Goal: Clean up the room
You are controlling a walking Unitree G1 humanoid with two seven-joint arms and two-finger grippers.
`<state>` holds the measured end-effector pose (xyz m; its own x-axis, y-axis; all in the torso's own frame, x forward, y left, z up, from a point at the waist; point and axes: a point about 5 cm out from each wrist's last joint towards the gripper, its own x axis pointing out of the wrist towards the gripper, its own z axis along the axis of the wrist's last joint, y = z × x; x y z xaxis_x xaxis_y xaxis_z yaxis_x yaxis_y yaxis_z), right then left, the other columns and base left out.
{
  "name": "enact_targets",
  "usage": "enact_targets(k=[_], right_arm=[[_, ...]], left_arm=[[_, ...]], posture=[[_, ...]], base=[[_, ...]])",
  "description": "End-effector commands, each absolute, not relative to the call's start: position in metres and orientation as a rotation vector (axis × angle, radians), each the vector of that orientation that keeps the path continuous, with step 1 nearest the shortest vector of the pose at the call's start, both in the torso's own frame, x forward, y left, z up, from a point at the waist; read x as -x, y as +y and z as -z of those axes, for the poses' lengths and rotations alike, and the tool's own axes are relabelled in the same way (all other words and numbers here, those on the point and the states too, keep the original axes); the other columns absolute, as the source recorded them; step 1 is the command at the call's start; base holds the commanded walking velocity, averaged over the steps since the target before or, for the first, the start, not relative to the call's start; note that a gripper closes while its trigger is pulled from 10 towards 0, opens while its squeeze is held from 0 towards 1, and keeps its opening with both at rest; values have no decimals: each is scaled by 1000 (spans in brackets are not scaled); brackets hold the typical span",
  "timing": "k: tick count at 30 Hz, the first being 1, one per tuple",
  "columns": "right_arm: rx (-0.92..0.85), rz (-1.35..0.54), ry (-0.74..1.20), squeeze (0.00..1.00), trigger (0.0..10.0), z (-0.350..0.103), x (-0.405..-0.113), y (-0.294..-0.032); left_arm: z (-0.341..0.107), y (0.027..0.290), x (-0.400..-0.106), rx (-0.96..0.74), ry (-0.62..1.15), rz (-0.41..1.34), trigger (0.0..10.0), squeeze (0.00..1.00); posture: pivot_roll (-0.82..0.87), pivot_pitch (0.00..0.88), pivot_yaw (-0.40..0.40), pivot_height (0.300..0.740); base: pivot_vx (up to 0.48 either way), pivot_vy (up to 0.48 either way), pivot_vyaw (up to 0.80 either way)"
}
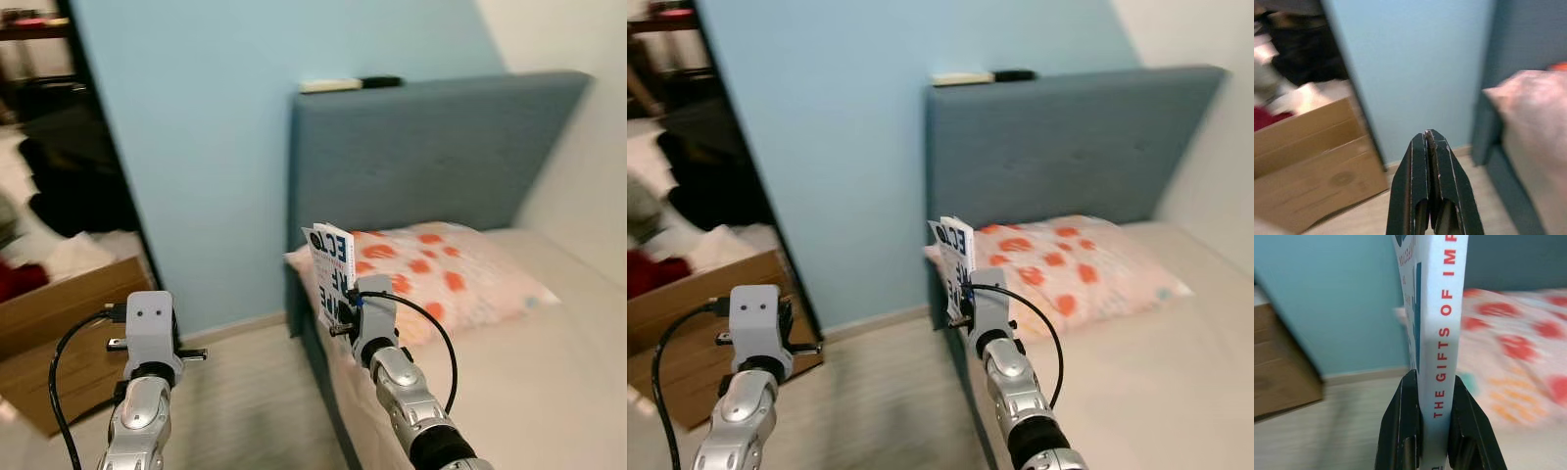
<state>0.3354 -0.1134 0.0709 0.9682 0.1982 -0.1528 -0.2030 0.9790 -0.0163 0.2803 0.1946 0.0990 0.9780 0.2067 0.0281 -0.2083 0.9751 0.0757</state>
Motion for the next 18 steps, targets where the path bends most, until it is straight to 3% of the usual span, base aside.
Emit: enact_targets(k=[1,18], right_arm=[[22,-184,137,0,10000,-73,-336,-117],[21,-174,139,0,10000,-75,-338,-121]], left_arm=[[-95,192,-279,-89,-11,-199,10000,0],[-94,190,-280,-101,-6,-206,10000,0]], posture=[[-26,76,-38,740],[-27,77,-42,740]], base=[[0,0,-800],[0,0,-800]])
